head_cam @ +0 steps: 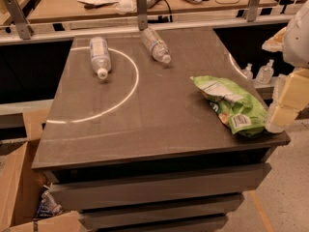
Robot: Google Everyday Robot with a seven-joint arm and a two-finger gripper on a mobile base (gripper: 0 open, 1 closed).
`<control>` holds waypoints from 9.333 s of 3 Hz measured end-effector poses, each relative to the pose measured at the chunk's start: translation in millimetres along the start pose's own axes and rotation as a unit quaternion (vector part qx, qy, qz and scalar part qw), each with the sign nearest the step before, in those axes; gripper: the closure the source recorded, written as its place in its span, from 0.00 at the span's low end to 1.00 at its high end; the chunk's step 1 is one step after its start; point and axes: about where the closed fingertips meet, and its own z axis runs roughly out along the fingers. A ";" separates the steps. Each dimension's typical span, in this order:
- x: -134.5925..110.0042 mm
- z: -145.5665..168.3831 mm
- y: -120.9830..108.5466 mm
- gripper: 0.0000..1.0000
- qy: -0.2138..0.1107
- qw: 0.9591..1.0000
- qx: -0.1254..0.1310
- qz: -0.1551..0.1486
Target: Move green rice chip bag near water bottle
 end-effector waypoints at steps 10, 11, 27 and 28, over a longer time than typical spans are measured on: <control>85.2 92.4 -2.6 0.00 -0.284 0.936 0.067 0.197; 75.8 103.0 -0.8 0.18 -0.297 0.933 0.054 0.198; -96.9 163.3 -244.6 0.12 -0.354 0.917 0.174 0.060; -99.4 162.9 -236.1 0.00 -0.366 0.914 0.160 0.072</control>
Offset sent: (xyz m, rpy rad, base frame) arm -0.0032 -0.0146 -0.0143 0.0956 -0.0305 -0.1069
